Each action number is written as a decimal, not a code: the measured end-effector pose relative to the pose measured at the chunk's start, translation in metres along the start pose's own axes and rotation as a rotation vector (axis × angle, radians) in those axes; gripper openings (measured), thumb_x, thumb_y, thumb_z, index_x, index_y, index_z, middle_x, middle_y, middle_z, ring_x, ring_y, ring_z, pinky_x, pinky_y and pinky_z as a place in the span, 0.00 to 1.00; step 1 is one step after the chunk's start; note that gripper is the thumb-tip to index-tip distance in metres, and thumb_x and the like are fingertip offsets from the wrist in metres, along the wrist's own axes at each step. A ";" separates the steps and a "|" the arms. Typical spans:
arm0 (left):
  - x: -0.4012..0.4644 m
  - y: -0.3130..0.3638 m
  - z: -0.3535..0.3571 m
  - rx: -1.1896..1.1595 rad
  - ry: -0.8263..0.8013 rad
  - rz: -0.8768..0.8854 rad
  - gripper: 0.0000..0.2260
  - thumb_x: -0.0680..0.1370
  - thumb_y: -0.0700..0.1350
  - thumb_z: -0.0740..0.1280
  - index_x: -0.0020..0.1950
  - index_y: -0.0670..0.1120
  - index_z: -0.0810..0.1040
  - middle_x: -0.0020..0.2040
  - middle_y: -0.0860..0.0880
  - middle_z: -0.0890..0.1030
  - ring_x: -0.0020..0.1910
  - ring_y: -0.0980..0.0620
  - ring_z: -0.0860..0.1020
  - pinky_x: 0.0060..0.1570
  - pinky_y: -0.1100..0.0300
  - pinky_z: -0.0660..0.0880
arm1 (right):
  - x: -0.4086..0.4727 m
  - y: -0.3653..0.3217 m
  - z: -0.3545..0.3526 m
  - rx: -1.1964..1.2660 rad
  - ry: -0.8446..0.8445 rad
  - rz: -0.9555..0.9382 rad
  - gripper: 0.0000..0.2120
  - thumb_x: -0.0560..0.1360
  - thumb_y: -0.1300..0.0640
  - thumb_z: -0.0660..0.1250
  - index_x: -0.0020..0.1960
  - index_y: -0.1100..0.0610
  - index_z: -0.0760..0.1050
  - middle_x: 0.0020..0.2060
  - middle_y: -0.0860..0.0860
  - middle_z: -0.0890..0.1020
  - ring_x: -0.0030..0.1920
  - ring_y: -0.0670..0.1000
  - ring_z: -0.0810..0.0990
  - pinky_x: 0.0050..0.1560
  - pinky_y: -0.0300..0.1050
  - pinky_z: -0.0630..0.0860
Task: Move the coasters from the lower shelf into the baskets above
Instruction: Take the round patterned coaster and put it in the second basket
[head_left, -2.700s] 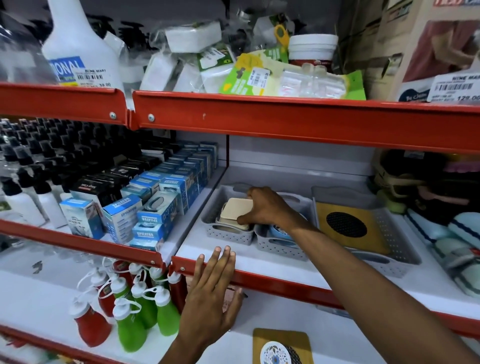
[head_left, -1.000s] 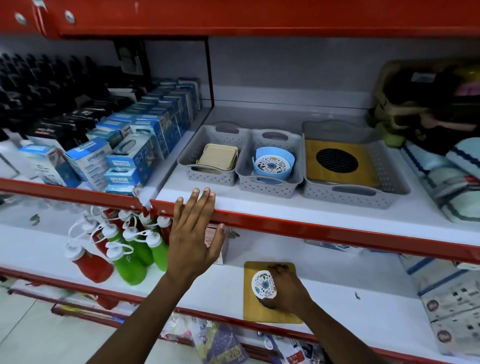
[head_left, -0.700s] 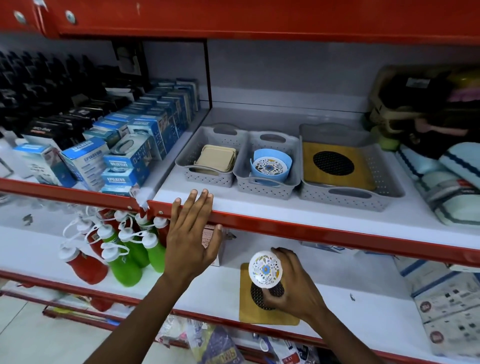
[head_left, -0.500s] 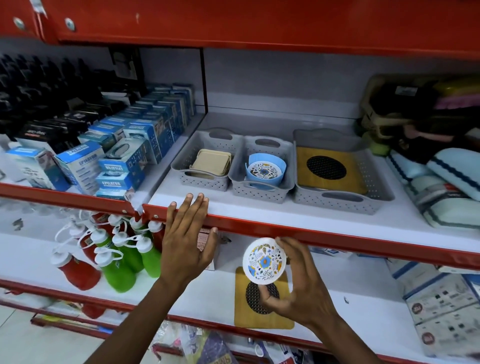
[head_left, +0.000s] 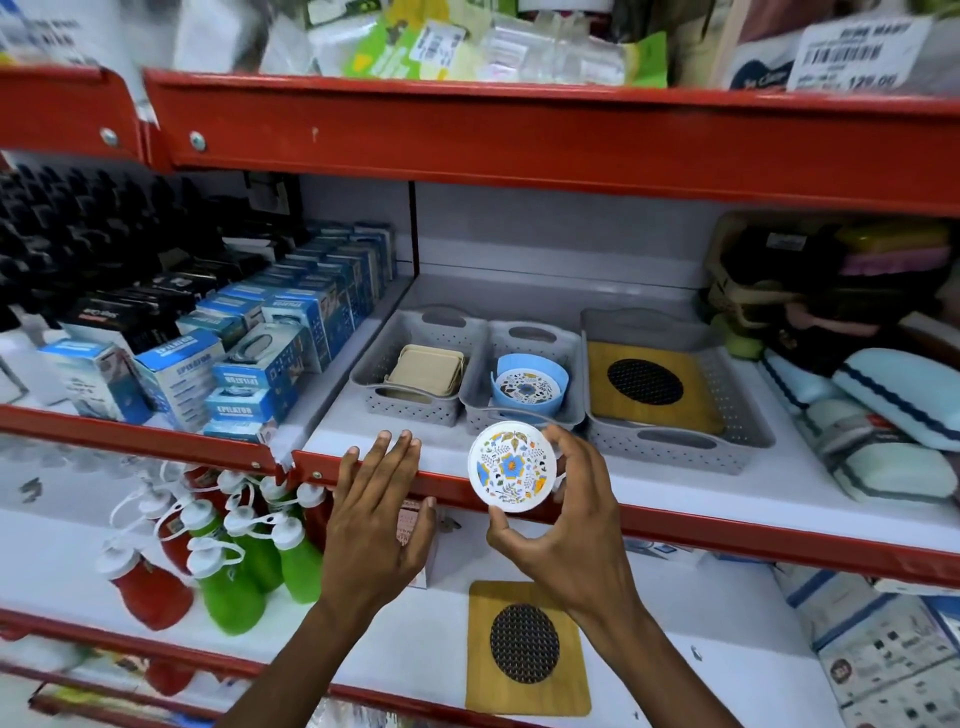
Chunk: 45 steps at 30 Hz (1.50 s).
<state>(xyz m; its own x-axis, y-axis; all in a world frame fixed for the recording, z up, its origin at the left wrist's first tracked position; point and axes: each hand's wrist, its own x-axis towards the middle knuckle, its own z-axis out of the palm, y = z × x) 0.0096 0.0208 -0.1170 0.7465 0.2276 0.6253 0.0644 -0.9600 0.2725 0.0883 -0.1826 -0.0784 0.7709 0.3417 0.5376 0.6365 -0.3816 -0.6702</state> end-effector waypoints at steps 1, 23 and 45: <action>0.000 0.000 0.000 -0.004 0.002 0.000 0.26 0.78 0.54 0.59 0.75 0.45 0.67 0.75 0.47 0.70 0.77 0.49 0.63 0.77 0.42 0.58 | 0.001 0.000 0.001 -0.003 0.006 0.000 0.44 0.64 0.43 0.77 0.74 0.55 0.64 0.68 0.51 0.71 0.66 0.51 0.74 0.56 0.52 0.82; 0.000 0.001 0.000 -0.067 0.008 -0.011 0.26 0.78 0.53 0.59 0.75 0.47 0.67 0.75 0.50 0.70 0.78 0.52 0.62 0.77 0.44 0.56 | 0.152 -0.006 -0.008 -0.488 -0.232 0.294 0.35 0.64 0.36 0.77 0.60 0.60 0.76 0.58 0.58 0.81 0.62 0.61 0.74 0.55 0.48 0.75; -0.044 0.025 0.018 0.020 -0.023 0.148 0.32 0.75 0.51 0.64 0.76 0.40 0.61 0.79 0.38 0.59 0.80 0.38 0.53 0.78 0.40 0.53 | -0.015 0.055 -0.027 -0.451 -0.048 -0.598 0.32 0.75 0.59 0.71 0.77 0.58 0.65 0.77 0.60 0.65 0.80 0.61 0.58 0.80 0.59 0.53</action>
<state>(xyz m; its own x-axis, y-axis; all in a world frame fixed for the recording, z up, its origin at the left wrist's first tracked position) -0.0102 -0.0162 -0.1507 0.7640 0.0798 0.6403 -0.0346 -0.9858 0.1642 0.1122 -0.2323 -0.1094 0.2947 0.6349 0.7142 0.9026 -0.4304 0.0101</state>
